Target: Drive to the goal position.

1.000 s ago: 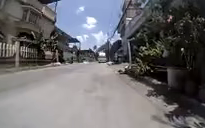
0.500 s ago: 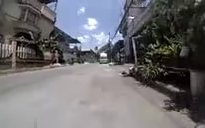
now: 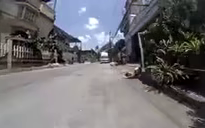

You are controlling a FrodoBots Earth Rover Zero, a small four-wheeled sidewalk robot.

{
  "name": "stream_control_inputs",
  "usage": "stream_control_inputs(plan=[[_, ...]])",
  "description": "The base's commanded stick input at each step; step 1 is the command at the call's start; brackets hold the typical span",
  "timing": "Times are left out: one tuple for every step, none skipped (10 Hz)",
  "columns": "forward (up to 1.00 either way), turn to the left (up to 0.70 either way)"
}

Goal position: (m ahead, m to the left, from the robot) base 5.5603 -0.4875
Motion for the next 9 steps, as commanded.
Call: stream_control_inputs(plan=[[1.00,0.05],[1.00,0.05],[1.00,0.05],[1.00,0.05],[1.00,0.05],[1.00,0.05],[1.00,0.05],[1.00,0.05],[1.00,0.05]])
